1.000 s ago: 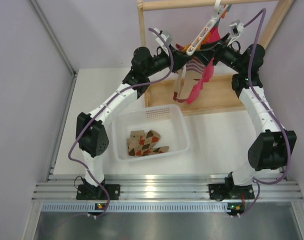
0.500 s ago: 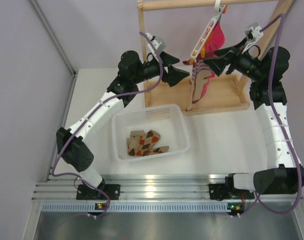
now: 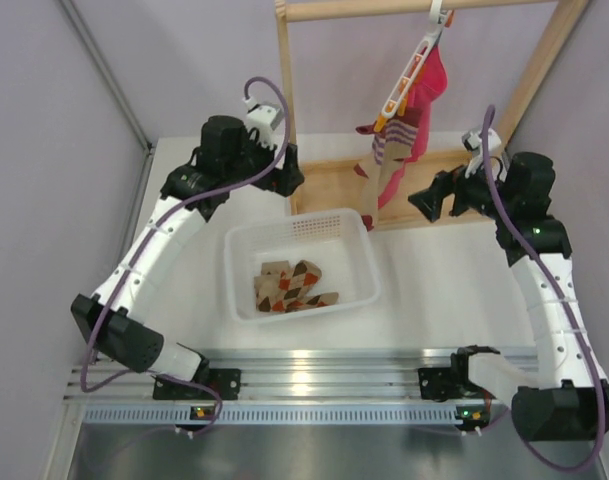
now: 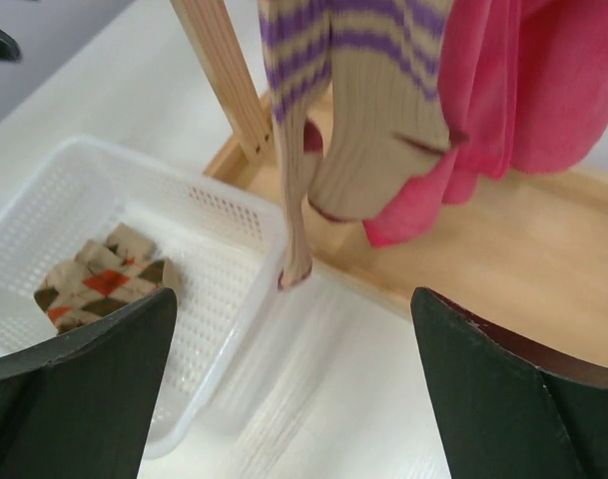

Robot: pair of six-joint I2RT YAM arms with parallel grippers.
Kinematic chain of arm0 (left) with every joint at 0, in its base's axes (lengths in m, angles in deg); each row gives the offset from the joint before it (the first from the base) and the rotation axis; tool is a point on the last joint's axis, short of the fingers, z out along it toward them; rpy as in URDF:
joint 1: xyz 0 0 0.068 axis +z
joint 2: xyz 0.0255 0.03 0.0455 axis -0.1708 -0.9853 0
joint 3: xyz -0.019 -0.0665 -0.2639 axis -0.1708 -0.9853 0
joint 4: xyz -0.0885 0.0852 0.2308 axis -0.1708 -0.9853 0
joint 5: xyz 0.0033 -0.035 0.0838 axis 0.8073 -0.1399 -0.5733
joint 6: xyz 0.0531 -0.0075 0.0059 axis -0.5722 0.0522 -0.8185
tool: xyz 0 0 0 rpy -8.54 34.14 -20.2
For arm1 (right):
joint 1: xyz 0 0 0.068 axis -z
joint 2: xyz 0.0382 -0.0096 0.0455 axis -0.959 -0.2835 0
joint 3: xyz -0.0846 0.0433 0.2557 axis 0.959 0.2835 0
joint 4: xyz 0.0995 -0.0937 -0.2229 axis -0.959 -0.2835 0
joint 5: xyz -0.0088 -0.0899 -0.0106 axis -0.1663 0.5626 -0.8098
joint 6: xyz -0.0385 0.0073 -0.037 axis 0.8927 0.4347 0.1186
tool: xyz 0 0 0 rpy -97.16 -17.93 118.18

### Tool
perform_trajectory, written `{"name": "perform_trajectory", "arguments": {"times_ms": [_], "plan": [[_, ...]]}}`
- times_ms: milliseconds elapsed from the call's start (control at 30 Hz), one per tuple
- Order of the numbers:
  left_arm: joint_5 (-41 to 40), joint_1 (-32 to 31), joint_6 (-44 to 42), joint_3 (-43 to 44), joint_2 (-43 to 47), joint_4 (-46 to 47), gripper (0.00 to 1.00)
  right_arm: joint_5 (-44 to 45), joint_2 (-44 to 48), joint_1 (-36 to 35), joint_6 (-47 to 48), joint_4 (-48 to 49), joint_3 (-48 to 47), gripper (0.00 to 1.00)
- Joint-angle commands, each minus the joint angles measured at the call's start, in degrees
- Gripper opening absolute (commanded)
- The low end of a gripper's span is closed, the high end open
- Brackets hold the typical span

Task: Clip the socks to the hanger
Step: Reset both arms

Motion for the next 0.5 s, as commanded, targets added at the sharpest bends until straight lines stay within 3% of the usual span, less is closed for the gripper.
{"name": "perform_trajectory", "arguments": {"times_ms": [0, 133, 233, 467], "plan": [[-11.9, 0.7, -3.5, -7.6, 8.6, -8.1, 0.98, 4.4, 5.9, 0.2, 6.4, -4.0, 5.9, 1.0], [-12.0, 4.9, -4.9, -21.3, 16.7, -7.0, 0.98, 5.5, 11.0, 0.2, 5.7, -3.6, 13.2, 1.0], [-12.8, 7.1, -4.1, -25.7, 20.7, -7.3, 0.98, 6.2, 14.2, 0.2, 5.0, -3.4, 16.0, 1.0], [-13.1, 11.8, -1.0, -27.0, 25.2, -7.1, 0.98, 7.2, 18.6, 0.1, 4.4, -3.6, 17.1, 1.0]]}}
